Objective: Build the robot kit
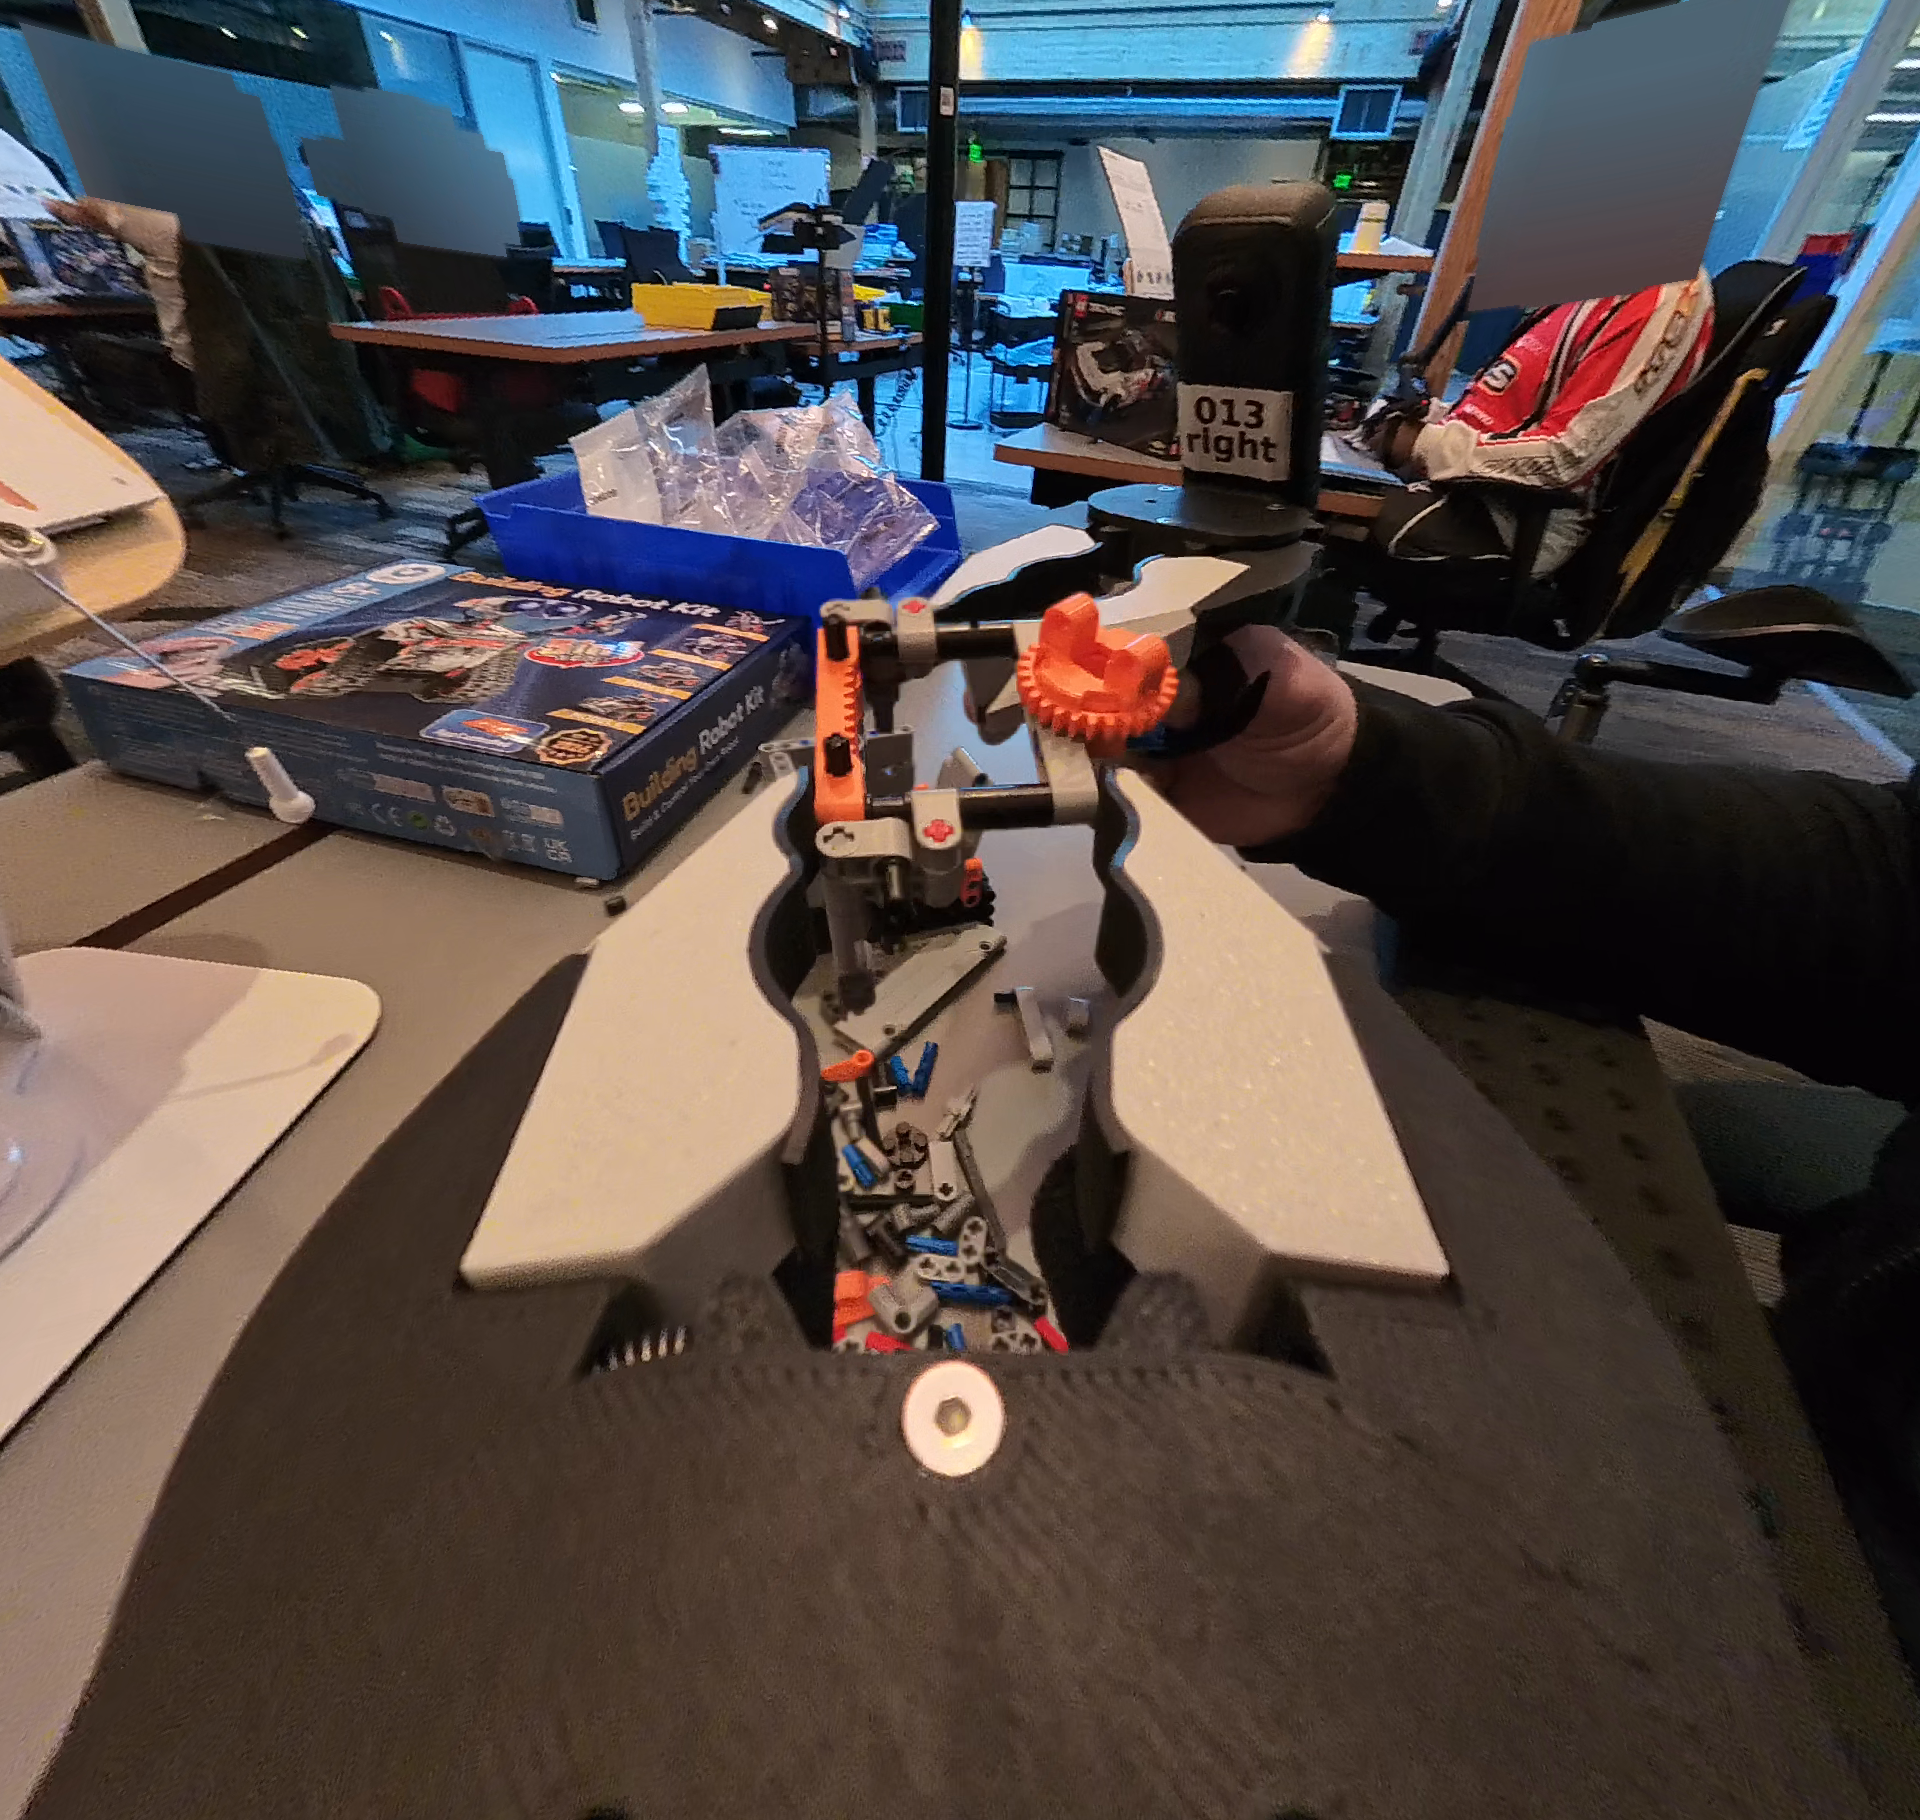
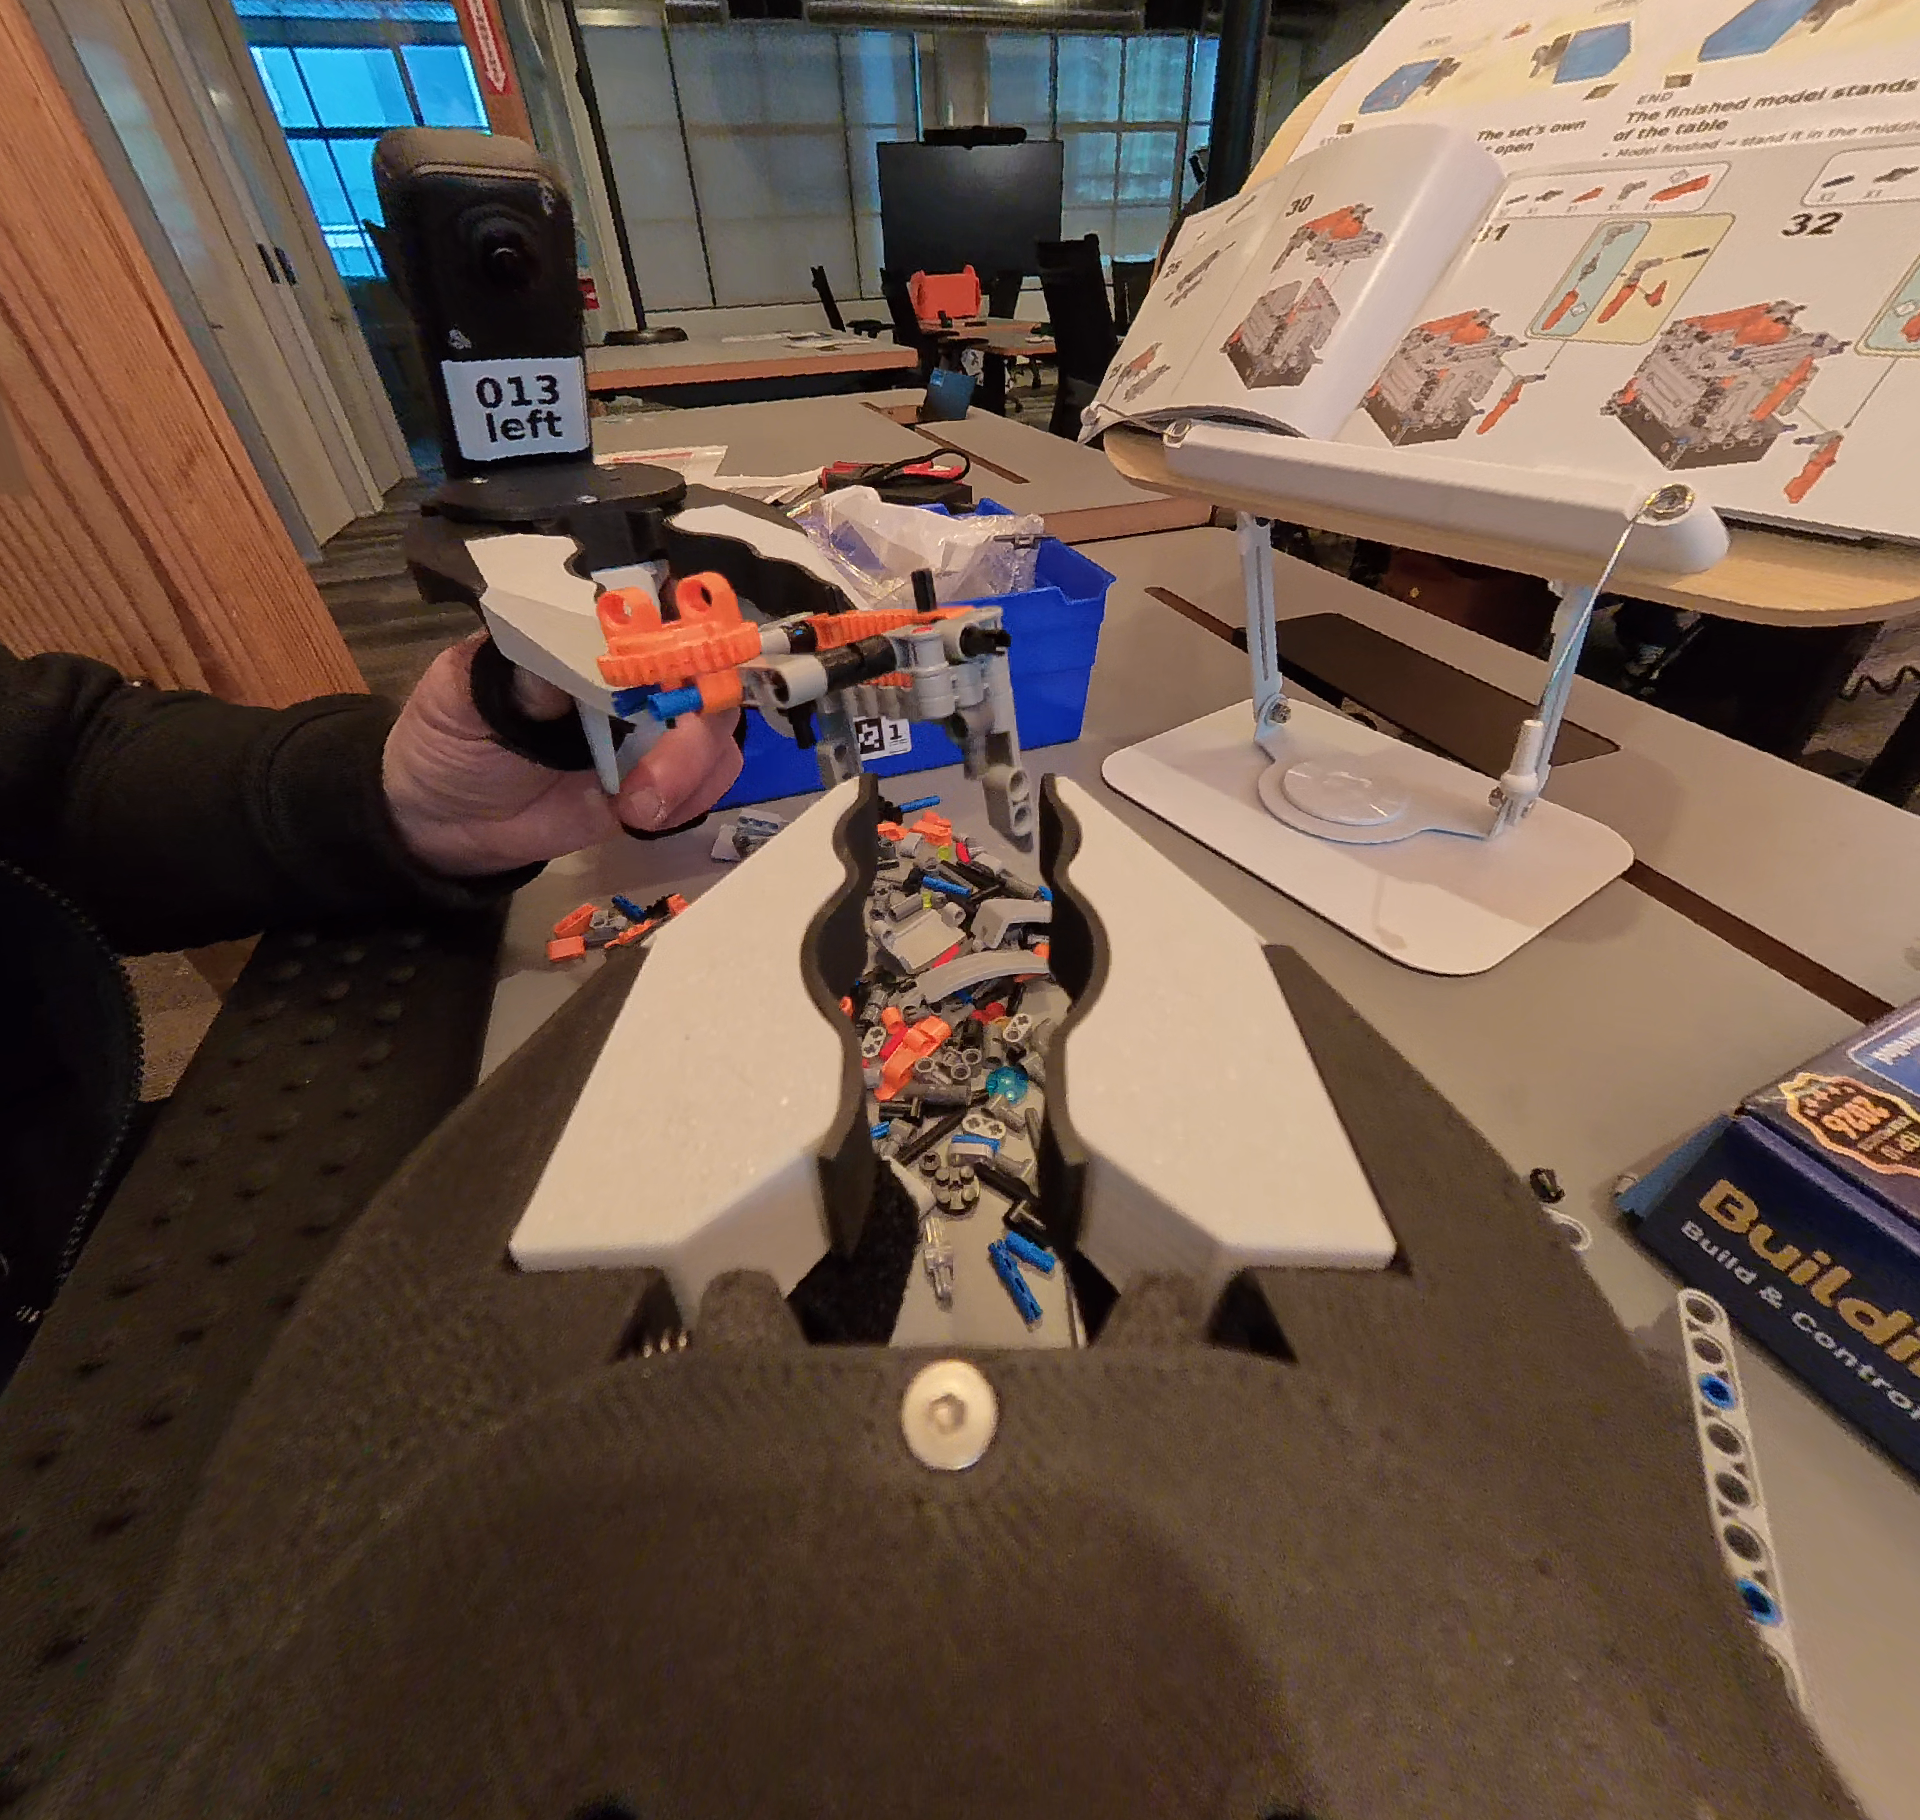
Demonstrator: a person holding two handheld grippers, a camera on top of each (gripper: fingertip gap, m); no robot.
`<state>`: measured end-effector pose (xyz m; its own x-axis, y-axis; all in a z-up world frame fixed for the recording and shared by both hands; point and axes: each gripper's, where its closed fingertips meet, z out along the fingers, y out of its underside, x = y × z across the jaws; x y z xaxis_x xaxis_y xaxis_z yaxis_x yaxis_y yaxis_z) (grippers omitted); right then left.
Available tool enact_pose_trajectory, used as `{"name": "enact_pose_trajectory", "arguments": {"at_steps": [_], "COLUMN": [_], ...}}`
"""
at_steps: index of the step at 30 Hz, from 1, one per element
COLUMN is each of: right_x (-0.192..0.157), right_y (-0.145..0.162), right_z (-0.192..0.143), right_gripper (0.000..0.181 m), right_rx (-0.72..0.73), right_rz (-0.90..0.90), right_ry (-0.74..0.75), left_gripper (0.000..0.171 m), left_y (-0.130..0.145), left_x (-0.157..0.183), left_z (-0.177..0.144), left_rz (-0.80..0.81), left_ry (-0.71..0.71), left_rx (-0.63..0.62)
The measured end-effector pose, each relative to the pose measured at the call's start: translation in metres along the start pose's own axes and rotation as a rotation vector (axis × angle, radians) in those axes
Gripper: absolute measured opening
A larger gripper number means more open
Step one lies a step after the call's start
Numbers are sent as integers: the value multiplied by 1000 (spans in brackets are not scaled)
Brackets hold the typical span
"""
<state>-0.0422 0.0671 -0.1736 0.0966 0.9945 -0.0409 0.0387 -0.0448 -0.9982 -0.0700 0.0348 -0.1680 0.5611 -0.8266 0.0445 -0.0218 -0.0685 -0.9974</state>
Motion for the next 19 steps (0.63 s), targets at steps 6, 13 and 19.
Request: {"name": "enact_pose_trajectory", "arguments": {"at_steps": [6, 13, 19], "right_x": [1, 0, -4], "right_y": [-1, -2, -6], "right_z": [-2, -3, -7], "right_gripper": [30, 30, 30], "right_rx": [3, 3, 24], "right_rz": [-2, -13, -7], "right_ry": [5, 5, -27], "left_gripper": [50, 50, 50], "left_y": [-1, -3, -6], "left_x": [-3, -8, -4], "left_z": [-1, -4, -4], "left_rz": [87, 147, 210], "left_ry": [-60, -116, -142], "left_rx": [-9, -6, -9]}}
